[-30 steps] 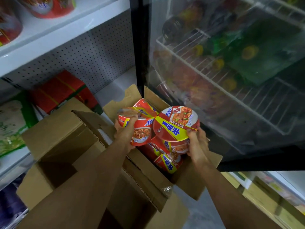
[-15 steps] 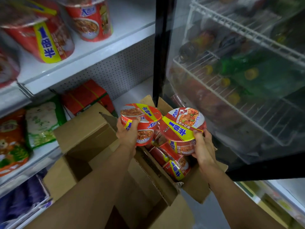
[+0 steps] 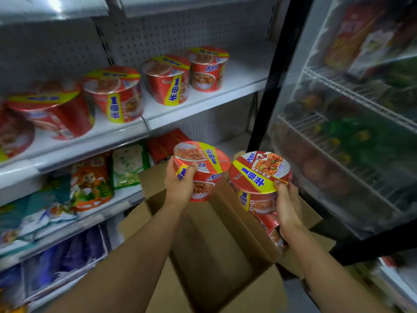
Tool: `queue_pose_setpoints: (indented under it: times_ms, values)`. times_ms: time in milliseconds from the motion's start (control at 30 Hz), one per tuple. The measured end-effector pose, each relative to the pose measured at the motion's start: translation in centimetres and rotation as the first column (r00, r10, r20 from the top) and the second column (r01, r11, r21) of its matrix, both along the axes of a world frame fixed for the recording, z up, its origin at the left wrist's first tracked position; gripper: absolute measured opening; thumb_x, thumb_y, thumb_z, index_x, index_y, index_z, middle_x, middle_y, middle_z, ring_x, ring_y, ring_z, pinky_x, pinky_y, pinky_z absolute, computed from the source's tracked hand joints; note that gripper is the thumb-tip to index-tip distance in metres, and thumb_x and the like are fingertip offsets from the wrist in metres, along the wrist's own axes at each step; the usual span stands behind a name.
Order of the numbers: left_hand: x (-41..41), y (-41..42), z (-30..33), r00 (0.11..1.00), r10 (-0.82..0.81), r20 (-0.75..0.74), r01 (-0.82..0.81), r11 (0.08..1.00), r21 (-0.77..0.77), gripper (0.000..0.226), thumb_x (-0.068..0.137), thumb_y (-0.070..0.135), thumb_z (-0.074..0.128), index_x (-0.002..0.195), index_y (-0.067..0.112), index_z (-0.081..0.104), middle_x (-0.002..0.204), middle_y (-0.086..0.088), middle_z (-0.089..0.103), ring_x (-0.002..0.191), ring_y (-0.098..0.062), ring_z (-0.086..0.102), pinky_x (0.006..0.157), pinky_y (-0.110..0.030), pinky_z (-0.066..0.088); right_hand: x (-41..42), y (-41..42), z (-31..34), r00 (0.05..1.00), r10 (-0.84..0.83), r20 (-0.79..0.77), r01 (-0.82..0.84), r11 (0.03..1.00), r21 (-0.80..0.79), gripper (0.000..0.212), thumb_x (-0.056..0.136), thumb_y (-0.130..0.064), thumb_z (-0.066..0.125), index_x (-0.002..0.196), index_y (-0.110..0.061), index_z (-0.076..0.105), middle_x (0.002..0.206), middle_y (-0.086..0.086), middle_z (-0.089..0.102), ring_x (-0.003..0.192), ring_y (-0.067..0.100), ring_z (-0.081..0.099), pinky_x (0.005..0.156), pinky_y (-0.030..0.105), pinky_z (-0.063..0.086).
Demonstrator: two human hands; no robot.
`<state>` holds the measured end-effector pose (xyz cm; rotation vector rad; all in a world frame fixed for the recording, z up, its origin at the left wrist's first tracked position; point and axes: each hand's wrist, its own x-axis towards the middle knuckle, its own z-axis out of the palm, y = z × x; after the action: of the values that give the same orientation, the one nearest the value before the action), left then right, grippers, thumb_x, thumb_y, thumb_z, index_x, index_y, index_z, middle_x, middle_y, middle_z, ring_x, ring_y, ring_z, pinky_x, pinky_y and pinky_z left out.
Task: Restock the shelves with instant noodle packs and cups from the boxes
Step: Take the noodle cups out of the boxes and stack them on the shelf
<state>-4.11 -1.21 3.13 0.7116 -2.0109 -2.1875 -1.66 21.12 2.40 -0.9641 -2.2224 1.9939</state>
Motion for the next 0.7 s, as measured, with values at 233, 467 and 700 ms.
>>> queue_pose_setpoints:
  times_ms: [233, 467, 700]
  values:
    - [6.7, -6.1, 4.3, 0.994, 0.1, -0.033, -0.098, 0.994, 0.049, 0.066, 0.086, 0.04, 0.065, 0.143, 0.036, 0.032, 0.131, -0.002, 0.055, 0.105, -0.021, 0.062, 0.089, -0.05, 0.053, 4.0, -6.4, 3.6, 0.995, 0.073, -0.062, -0.076, 0.996, -0.037, 0.054, 0.093, -0.045, 0.05, 0.143, -0.029, 0.035, 0.125, 0.004, 0.059, 0.101, 0.026, 0.061, 0.095, 0.055, 0.047]
    - [13.1, -12.0, 8.0, 0.98, 0.18, -0.081, -0.17, 0.978, 0.12, 0.059, 0.092, 0.036, 0.058, 0.143, 0.037, 0.028, 0.122, -0.002, 0.056, 0.095, -0.019, 0.061, 0.087, -0.048, 0.053, 7.9, -12.5, 7.0, 0.979, 0.145, -0.143, -0.154, 0.987, -0.055, 0.057, 0.09, -0.049, 0.051, 0.142, -0.034, 0.034, 0.123, -0.002, 0.06, 0.103, 0.026, 0.063, 0.086, 0.044, 0.052]
    - [19.1, -18.7, 11.0, 0.95, 0.298, -0.093, -0.283, 0.948, 0.148, 0.06, 0.092, 0.039, 0.057, 0.145, 0.035, 0.027, 0.126, -0.005, 0.056, 0.102, -0.026, 0.061, 0.087, -0.051, 0.053, 10.8, -18.7, 9.7, 0.949, 0.284, -0.135, -0.297, 0.951, -0.086, 0.063, 0.074, -0.066, 0.05, 0.128, -0.035, 0.045, 0.118, 0.0, 0.064, 0.1, 0.026, 0.064, 0.069, 0.043, 0.054]
